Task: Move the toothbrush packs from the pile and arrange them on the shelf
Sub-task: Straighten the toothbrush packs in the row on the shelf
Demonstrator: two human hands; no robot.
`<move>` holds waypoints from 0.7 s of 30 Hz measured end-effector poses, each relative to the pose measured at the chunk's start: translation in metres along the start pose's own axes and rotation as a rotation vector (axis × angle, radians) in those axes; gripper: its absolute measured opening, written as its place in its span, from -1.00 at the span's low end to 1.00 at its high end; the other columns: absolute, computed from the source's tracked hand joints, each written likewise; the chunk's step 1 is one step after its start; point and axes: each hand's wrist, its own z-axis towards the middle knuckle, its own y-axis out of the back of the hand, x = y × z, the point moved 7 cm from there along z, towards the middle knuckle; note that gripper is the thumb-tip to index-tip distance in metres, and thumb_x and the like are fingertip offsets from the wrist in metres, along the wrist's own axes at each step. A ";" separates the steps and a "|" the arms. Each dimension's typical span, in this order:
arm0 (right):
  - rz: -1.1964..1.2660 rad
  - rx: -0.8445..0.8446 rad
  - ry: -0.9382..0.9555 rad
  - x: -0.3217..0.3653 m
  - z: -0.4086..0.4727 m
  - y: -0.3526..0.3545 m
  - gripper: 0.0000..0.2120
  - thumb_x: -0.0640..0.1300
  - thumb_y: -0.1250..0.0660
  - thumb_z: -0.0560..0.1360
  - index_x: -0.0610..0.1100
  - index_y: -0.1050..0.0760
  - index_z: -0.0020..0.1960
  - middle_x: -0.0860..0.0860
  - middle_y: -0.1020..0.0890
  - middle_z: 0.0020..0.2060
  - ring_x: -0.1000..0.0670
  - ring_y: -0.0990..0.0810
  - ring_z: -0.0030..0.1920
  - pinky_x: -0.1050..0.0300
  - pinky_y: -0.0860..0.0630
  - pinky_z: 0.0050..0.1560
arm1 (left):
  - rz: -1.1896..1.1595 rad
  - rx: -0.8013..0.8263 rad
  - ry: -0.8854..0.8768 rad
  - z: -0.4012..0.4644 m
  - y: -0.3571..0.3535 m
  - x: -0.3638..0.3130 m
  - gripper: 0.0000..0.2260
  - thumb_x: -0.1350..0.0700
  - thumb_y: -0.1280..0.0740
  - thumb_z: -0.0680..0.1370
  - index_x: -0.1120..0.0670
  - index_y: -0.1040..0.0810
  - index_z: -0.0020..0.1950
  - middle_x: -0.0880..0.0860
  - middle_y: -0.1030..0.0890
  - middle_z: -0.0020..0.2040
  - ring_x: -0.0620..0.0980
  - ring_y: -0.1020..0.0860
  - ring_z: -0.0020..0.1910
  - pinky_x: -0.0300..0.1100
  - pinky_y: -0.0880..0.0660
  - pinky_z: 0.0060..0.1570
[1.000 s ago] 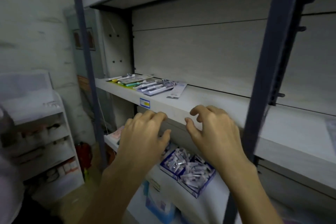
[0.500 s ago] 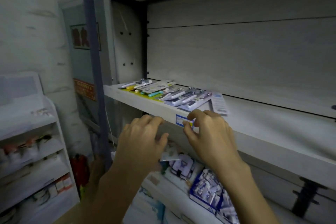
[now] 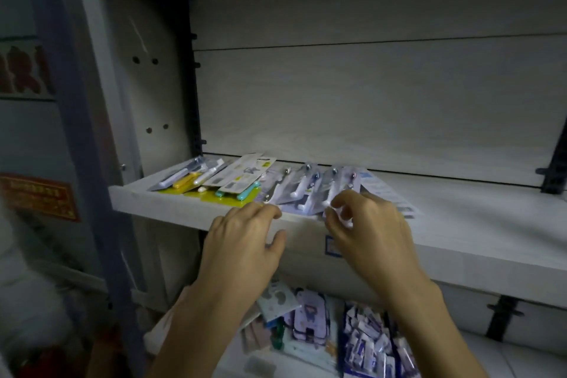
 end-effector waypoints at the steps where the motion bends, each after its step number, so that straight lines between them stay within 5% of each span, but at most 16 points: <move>1: -0.018 -0.024 -0.021 -0.003 0.008 -0.002 -0.82 0.02 -0.27 0.53 -0.05 -0.57 0.02 -0.03 -0.63 -0.11 -0.09 -0.58 -0.09 0.02 -0.51 -0.17 | -0.018 -0.002 -0.019 0.009 -0.004 0.003 -0.74 -0.05 -0.28 0.54 -0.10 -0.50 0.22 -0.12 -0.55 0.16 -0.08 -0.47 0.15 -0.18 -0.34 0.10; 8: -0.131 -0.064 -0.155 -0.026 0.050 -0.035 -0.74 0.10 -0.25 0.51 -0.07 -0.56 -0.08 -0.04 -0.62 -0.19 -0.08 -0.54 -0.18 0.03 -0.50 -0.21 | -0.066 0.030 -0.105 0.074 -0.038 0.018 -0.75 -0.07 -0.24 0.56 -0.08 -0.50 0.21 -0.10 -0.57 0.11 -0.06 -0.50 0.08 -0.18 -0.38 0.00; 14: -0.322 -0.006 -0.278 -0.035 0.064 -0.060 -0.51 0.32 -0.19 0.43 -0.08 -0.57 -0.02 -0.08 -0.53 -0.12 -0.12 -0.46 -0.05 0.04 -0.41 -0.10 | -0.110 0.059 -0.111 0.114 -0.074 0.019 -0.76 -0.14 -0.21 0.54 -0.06 -0.53 0.09 -0.08 -0.58 0.06 -0.02 -0.50 0.07 -0.15 -0.38 0.00; 21: -0.311 0.017 -0.344 -0.037 0.060 -0.064 -0.52 0.35 -0.27 0.35 0.06 -0.56 0.10 0.05 -0.35 -0.13 -0.05 -0.43 0.01 0.07 -0.39 -0.02 | -0.137 0.164 -0.063 0.123 -0.101 0.031 -0.65 -0.26 -0.12 0.51 -0.03 -0.51 -0.04 -0.06 -0.54 0.00 -0.02 -0.46 0.04 -0.11 -0.40 0.00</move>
